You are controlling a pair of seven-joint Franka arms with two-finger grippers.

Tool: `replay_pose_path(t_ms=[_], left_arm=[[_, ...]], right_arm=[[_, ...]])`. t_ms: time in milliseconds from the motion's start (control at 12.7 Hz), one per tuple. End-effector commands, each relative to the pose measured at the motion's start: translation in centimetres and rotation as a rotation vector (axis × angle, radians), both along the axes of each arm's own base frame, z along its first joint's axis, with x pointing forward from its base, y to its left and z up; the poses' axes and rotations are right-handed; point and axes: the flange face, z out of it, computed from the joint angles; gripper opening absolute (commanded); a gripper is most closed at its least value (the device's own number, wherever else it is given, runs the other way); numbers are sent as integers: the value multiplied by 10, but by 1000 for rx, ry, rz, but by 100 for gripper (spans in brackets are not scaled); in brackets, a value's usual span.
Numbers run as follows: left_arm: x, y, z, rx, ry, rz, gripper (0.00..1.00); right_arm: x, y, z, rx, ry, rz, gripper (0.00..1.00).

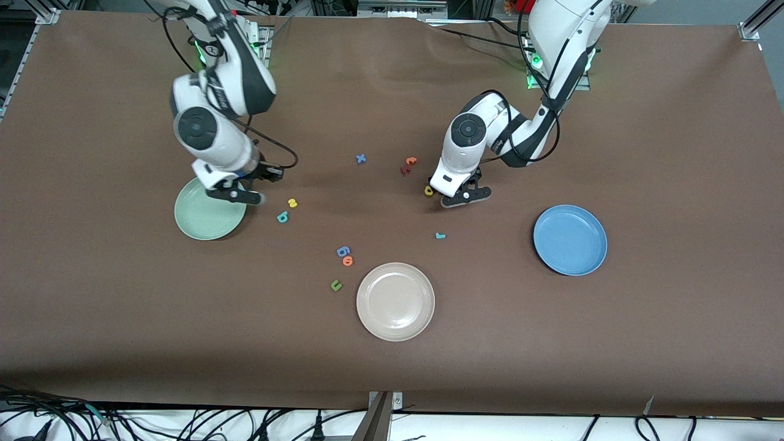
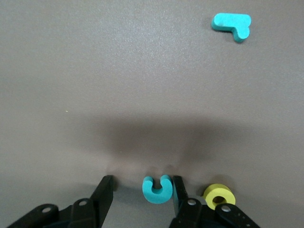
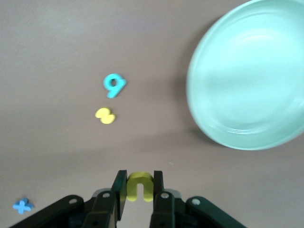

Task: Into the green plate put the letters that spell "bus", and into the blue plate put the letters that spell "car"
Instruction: 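Lower the yellow n onto the green plate and open the right gripper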

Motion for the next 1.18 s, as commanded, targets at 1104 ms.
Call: replay_pose_path(t_ms=[1104], left_arm=[[-7, 3, 7, 33, -9, 18, 20]], right_arm=[[30, -206, -122, -68, 71, 151, 6]])
